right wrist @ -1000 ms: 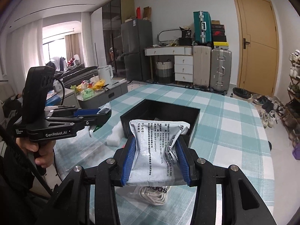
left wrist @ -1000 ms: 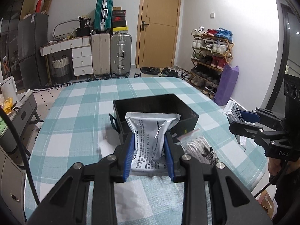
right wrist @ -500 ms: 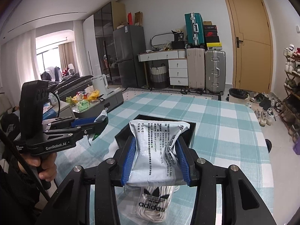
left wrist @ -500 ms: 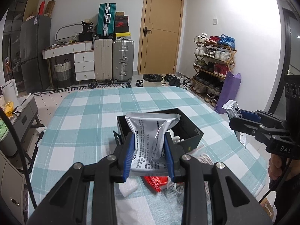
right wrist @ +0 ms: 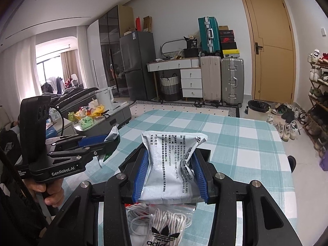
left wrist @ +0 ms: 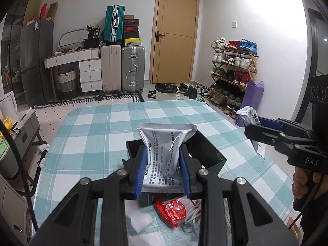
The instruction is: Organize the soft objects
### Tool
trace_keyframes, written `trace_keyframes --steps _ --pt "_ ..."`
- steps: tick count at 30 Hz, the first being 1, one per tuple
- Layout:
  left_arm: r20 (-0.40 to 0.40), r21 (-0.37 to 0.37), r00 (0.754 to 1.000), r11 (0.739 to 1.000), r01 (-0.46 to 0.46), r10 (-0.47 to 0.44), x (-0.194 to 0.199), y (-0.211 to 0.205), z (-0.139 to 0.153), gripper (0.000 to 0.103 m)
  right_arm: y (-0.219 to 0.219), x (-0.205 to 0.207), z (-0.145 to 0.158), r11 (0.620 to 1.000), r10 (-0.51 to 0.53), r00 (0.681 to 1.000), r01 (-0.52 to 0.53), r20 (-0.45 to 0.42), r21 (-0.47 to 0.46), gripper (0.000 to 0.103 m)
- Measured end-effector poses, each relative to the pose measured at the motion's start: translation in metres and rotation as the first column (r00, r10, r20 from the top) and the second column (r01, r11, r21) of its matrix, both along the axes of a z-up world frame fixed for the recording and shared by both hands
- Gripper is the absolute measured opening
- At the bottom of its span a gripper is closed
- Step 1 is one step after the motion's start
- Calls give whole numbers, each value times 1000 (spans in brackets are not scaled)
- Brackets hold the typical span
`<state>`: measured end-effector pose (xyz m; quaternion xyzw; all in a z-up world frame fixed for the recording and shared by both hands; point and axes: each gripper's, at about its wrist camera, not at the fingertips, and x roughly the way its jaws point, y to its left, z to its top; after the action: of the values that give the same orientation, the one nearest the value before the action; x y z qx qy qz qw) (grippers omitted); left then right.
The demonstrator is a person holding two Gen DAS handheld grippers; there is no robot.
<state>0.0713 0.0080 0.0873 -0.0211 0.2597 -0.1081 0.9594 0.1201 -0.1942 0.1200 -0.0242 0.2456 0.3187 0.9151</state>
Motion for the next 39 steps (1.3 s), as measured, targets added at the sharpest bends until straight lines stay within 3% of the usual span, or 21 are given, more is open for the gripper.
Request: trace_keyframes --steps 14,39 --pt "-25 7 1000 1000 7 -7 35 -12 -6 29 13 31 -11 1000 4 999 -4 -33 -7 44" --pt "-103 49 995 999 -7 12 79 -22 -45 29 36 85 -51 999 28 994 -33 -106 -39 44"
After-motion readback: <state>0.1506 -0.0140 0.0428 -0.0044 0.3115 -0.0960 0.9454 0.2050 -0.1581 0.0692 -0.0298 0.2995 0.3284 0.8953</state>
